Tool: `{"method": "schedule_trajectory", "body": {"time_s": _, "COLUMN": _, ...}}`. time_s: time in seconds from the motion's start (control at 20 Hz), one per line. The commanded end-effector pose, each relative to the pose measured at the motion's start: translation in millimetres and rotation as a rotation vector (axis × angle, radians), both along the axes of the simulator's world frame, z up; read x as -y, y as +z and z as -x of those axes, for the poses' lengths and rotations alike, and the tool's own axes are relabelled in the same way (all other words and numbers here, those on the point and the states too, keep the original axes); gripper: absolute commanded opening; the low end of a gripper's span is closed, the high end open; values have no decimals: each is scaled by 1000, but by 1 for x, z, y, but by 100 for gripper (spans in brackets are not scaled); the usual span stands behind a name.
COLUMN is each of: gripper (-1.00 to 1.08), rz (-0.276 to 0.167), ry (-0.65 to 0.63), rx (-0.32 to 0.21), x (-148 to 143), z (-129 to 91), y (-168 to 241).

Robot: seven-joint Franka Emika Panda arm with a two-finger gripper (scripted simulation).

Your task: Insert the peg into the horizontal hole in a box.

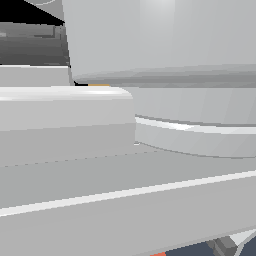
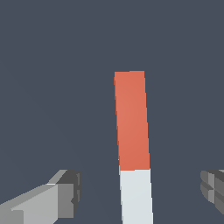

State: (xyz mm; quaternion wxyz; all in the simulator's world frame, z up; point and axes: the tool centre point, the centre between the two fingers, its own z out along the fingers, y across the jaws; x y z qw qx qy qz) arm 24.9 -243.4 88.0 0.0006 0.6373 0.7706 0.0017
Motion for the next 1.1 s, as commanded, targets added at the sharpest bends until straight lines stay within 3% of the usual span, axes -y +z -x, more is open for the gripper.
{"method": "schedule_trajectory", "body": {"time_s": 0.0, "gripper": 100, "rz": 0, "ry": 18, "rx": 0, "x": 18, "z": -5, "y": -6}}
{"method": "schedule_trajectory", "body": {"time_s": 0.5, "gripper": 100, "rz": 2, "ry": 53, "rx": -3, "x": 58, "z": -18, "y": -20}}
{"method": "schedule_trajectory", "body": {"time_s": 1.05, "gripper": 100, "rz": 2, "ry": 58, "rx": -3, "x": 64, "z": -21, "y": -22}}
